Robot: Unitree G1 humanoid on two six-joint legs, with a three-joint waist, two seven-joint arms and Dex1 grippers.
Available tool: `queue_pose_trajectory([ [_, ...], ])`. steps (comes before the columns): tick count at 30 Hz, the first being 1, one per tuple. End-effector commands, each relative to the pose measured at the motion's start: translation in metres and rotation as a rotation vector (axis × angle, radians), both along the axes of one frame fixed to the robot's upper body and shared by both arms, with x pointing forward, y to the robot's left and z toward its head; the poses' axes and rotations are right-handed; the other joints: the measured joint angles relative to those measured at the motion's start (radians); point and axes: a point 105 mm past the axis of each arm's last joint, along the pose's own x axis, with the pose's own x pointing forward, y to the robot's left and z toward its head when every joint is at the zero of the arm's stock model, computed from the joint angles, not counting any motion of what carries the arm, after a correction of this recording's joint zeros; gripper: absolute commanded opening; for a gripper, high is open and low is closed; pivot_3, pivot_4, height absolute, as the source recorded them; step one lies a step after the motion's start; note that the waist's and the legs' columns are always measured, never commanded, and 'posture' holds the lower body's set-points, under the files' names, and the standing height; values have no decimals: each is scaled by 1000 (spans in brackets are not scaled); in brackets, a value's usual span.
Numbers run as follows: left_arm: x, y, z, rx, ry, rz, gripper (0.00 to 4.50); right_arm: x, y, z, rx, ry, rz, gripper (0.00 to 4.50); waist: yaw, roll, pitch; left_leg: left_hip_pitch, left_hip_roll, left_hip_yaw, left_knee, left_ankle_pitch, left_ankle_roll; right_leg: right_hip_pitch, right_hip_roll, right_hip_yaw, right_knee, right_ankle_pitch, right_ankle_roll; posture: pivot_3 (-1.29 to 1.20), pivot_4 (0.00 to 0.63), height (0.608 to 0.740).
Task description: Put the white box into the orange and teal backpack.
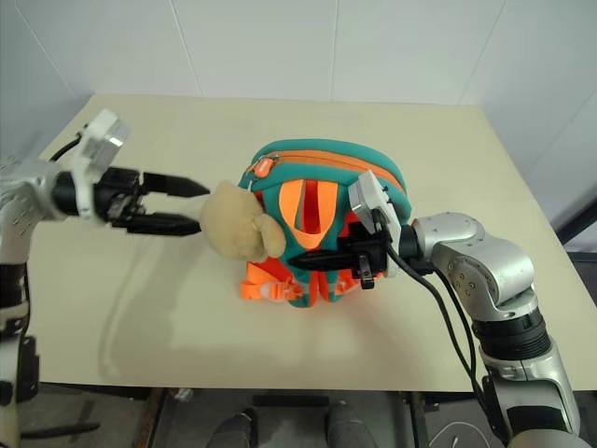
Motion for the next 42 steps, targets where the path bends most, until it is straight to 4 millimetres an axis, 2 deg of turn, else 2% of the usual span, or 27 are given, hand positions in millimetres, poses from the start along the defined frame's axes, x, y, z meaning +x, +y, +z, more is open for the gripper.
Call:
queue_pose_trajectory([
  [1, -23, -6, 19, -50, -62, -14, 4438, -5, 2, 5, 17, -18, 35, 0, 1, 0, 0, 0, 0, 0, 1, 0, 0, 1, 0, 0, 0, 0, 0, 0, 150, 740],
  [9, -39, -52, 9, -119, -103, -22, 4438, -2, 5, 4, 22, -27, 42, 0, -1, 0, 0, 3, 0, -2, 8, -1, 1, 9, 1, 0, -3, 3, 4, 0, 150, 740],
  [12, -33, -62, 2, -99, -102, 7, 4438, -1, 5, 4, 21, -33, 44, 0, -5, 0, 0, 3, 0, -3, 8, -1, 1, 10, 1, 0, -3, 4, 4, 0, 150, 740],
  [14, -22, -64, -2, -80, -89, 60, 4438, 0, 6, 4, 23, -38, 44, 0, -5, 0, 0, 3, 0, -3, 8, -1, 1, 10, 1, 0, -3, 4, 4, 0, 150, 740],
  [16, -12, -64, -6, -62, -61, 112, 4064, 0, 6, 5, 26, -43, 43, 0, -4, 0, 0, 3, 0, -3, 9, -1, 1, 10, 1, 1, -3, 4, 4, 0, 150, 740],
  [18, -14, -65, -5, -62, -35, 97, 3604, 0, 6, 5, 29, -46, 39, 0, -4, 0, 0, 3, -1, -3, 9, -1, 1, 10, 1, 1, -4, 4, 4, 0, 150, 740],
  [22, -15, -59, 1, -58, -15, 109, 2460, -1, 4, 5, 33, -47, 32, 0, -5, 0, 0, 3, -1, -3, 8, -1, 1, 10, 1, 1, -5, 4, 4, 0, 150, 740],
  [25, -13, -52, 8, -47, -4, 127, 1869, -2, 4, 5, 44, -46, 30, 0, -5, 0, 0, 3, -1, -3, 7, -1, 1, 10, 1, 1, -6, 4, 4, 0, 150, 740],
  [34, -2, -32, 33, -61, 9, 222, 1864, -5, 1, 3, 65, -36, 24, 0, -5, 0, 0, 3, -1, -3, 7, -1, 1, 10, 1, 1, -6, 4, 4, 0, 150, 740],
  [39, 12, -5, 45, -55, 36, 347, 1862, -5, -2, -2, 65, -22, 9, 0, -6, 0, 0, 3, -1, -3, 4, -1, 1, 9, 2, 1, -7, 4, 4, 0, 150, 740],
  [42, 23, 13, 37, -32, 100, 426, 1857, -5, -3, -3, 67, -16, 1, 0, -6, 1, 0, 3, -1, -2, 2, -1, 1, 9, 1, 1, -8, 3, 4, 0, 150, 740],
])
